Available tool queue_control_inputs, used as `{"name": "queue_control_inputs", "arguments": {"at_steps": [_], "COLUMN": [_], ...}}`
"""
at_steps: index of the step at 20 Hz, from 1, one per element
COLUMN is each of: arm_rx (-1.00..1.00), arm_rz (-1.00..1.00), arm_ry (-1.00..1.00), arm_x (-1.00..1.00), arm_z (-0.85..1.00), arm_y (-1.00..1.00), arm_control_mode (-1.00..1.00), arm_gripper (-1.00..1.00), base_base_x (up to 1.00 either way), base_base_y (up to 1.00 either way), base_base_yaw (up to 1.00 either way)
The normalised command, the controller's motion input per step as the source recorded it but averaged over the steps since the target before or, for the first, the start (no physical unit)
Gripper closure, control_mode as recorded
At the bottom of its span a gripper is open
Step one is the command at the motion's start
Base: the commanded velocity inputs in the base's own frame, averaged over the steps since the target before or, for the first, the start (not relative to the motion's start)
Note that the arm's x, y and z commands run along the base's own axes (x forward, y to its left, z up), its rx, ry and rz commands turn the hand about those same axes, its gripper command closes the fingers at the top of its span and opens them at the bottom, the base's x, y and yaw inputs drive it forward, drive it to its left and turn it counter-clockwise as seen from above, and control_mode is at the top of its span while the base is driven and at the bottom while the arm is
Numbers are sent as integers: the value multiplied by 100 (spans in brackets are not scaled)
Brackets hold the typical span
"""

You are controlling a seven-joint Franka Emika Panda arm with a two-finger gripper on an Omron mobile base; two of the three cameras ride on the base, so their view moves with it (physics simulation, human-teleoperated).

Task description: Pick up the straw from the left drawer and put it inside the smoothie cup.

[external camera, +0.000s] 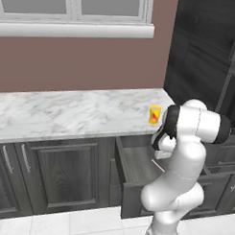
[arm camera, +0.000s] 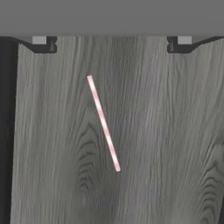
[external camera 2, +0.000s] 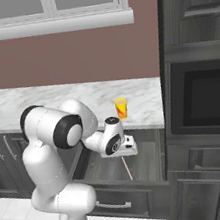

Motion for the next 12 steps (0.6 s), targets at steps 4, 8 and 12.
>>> {"name": "queue_control_inputs", "arguments": {"at_steps": [4, 8, 12], "arm_rx": [0, 0, 0], "arm_rz": [0, 0, 0], "arm_ry": [0, 0, 0], "arm_x": [18, 20, 19], "arm_z": [-48, -40, -31], "arm_y": [0, 0, -2], "arm_control_mode": [-100, -100, -100], "arm_gripper": [-100, -100, -100], "base_base_x": [0, 0, 0], "base_base_y": [0, 0, 0], "base_base_yaw": [0, 0, 0]}}
